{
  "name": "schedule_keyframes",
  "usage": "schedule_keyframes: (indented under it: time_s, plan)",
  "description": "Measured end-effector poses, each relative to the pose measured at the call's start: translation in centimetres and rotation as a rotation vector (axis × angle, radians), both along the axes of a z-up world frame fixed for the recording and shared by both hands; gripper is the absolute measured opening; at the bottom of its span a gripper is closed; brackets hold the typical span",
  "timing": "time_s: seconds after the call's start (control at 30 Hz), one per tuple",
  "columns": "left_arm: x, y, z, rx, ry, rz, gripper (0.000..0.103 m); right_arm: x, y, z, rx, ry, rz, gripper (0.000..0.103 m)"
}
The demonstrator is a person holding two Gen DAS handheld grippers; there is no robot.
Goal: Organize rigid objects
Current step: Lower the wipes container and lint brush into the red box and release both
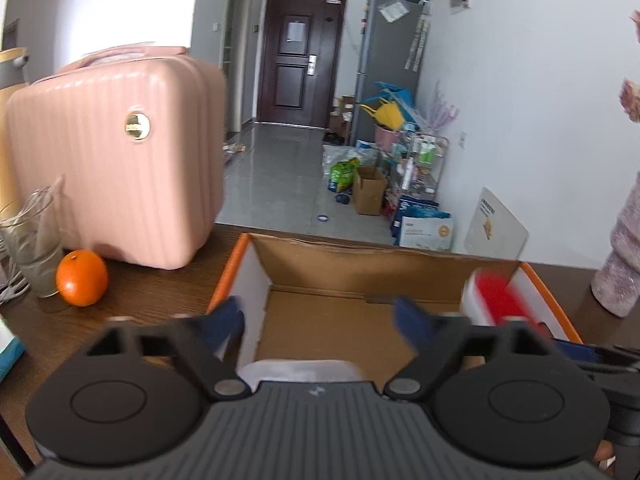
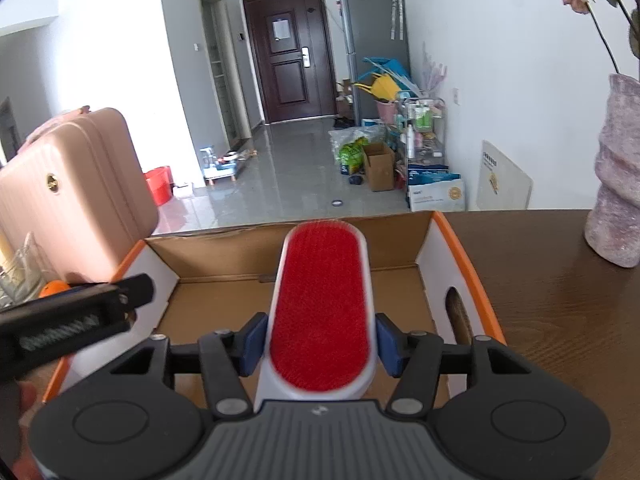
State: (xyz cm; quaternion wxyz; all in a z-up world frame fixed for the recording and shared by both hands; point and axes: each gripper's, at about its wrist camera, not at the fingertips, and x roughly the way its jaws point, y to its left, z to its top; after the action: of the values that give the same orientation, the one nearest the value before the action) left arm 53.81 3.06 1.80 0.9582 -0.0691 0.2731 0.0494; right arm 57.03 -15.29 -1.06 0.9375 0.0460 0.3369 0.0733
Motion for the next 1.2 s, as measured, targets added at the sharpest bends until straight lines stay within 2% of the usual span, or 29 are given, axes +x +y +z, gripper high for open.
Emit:
schedule_keyframes:
  time_s: [0.03,0.07,0.4,0.6,1.2]
  plan:
    - [-0.2,0.2,0.1,-0.005,-0.008,0.003,0.103,-0.2,-0.1,0.1,-0.011,-0.011,-0.008,0.084]
    - [-0.3,0.5,0.3,-0.003,-0.014,0.002,0.103,-0.5,-0.2,0.3,-0.019,-0.03,-0.014,0.09]
    - [-0.5,1.3,0.5,-0.003,0.006,0.023,0.103,-1.2,-0.8,0.7,-0.025,-0.046,-0.012,0.097]
    - [-1.7,0.8,1.2,0.016,-0.025,0.012,0.103,-2.4,-0.8,1.1,-0.027,-0.074,-0.001,0.101]
    - [-10.0,0.6,2.7,0.036,-0.101,-0.021,0.103,-11.2,-1.8,2.8,-0.052,-0.165,0.054,0.103]
